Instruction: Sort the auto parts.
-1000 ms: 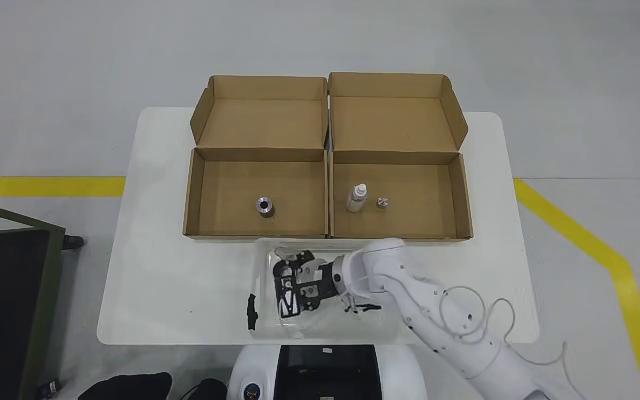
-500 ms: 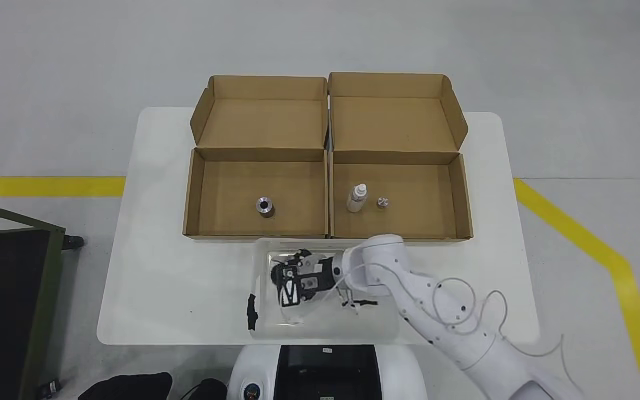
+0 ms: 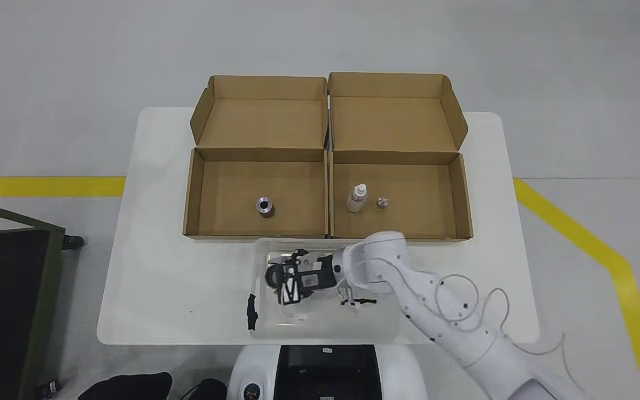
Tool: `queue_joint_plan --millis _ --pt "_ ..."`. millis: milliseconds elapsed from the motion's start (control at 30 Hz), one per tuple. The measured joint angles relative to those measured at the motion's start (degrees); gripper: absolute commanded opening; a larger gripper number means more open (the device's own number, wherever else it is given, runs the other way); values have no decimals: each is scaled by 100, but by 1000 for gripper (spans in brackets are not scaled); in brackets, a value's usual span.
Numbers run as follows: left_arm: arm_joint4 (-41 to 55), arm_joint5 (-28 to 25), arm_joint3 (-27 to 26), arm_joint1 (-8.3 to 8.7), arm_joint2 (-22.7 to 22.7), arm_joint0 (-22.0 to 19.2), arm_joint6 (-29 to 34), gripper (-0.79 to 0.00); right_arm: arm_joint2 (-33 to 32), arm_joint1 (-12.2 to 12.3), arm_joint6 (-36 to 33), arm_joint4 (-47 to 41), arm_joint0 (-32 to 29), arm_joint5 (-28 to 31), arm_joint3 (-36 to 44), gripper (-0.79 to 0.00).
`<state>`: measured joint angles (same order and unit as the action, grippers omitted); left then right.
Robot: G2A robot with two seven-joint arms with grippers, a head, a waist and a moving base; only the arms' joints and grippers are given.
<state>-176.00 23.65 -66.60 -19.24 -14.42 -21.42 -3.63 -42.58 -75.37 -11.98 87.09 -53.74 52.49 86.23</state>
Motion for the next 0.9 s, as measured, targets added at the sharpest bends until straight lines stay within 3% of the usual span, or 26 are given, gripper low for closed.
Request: queue_joint_plan --millis 567,900 --pt "0 0 0 0 0 0 0 0 -960 307 -316 -778 -567 376 1438 -785" --pt "0 0 0 0 0 0 0 0 -1410 403 215 -1558 -775 396 1817 -785"
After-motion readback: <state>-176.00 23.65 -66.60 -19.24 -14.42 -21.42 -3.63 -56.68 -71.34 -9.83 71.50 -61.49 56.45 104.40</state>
